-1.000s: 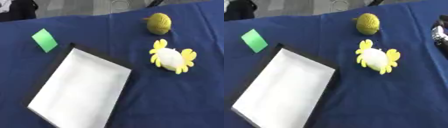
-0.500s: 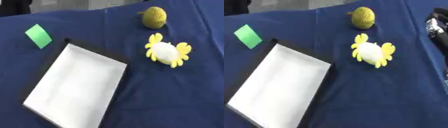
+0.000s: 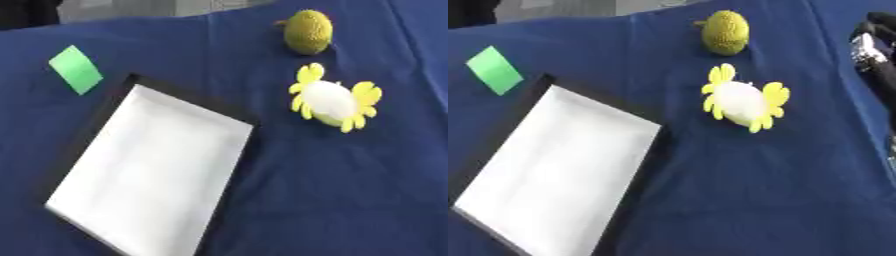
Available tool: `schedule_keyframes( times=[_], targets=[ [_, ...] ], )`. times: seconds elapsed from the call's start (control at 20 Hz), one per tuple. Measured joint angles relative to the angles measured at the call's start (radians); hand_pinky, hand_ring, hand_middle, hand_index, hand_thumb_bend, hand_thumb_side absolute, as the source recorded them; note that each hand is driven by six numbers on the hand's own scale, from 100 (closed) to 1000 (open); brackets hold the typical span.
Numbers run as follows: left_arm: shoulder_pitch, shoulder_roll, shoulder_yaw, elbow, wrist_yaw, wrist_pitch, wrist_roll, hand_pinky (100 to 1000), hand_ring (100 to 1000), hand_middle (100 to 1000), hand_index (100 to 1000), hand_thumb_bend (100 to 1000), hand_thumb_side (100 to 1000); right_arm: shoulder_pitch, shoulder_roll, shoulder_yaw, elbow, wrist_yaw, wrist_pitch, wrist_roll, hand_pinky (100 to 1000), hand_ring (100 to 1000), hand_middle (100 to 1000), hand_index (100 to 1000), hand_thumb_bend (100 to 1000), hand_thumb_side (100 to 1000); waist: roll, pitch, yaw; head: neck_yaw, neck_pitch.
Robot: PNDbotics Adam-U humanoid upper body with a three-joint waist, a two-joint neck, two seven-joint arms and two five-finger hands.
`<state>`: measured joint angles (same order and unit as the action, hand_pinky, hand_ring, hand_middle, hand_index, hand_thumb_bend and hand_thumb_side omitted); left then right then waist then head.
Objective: Pick up objects on the table and place them in the box.
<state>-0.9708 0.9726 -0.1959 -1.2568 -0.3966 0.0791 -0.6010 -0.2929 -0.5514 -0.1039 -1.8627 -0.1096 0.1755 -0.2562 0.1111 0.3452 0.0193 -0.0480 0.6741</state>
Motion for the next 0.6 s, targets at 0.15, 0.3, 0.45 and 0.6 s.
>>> schedule_keyframes(
  times=[0.15, 0.3, 0.45, 0.6],
  targets=[
    [-0.008, 0.000, -0.046, -0.017, 0.023, 0.063, -0.024, 936, 913, 850, 918, 573, 566, 0.000, 0.000, 0.000, 0.001, 0.001, 0.001, 0.001, 921, 971, 927, 843, 100, 534, 0.000, 0.000, 0.000, 0.007, -0.001],
    [-0.030, -0.006, -0.085, -0.020, 0.007, 0.124, -0.045, 946, 917, 857, 921, 595, 582, 0.000, 0.000, 0.001, 0.002, 0.001, 0.001, 0.001, 921, 971, 927, 843, 100, 534, 0.000, 0.000, -0.001, 0.018, -0.001],
    [-0.051, -0.024, -0.113, -0.001, -0.041, 0.184, -0.061, 945, 914, 853, 917, 606, 587, 0.000, 0.000, 0.002, 0.004, 0.001, 0.002, 0.002, 921, 971, 927, 843, 100, 535, 0.000, 0.000, -0.002, 0.027, -0.001],
    [-0.069, -0.044, -0.132, 0.030, -0.094, 0.220, -0.067, 941, 911, 851, 912, 602, 589, 0.000, 0.000, 0.006, 0.004, 0.001, 0.003, 0.003, 921, 971, 927, 843, 100, 536, 0.000, 0.000, -0.004, 0.031, -0.002]
  ],
)
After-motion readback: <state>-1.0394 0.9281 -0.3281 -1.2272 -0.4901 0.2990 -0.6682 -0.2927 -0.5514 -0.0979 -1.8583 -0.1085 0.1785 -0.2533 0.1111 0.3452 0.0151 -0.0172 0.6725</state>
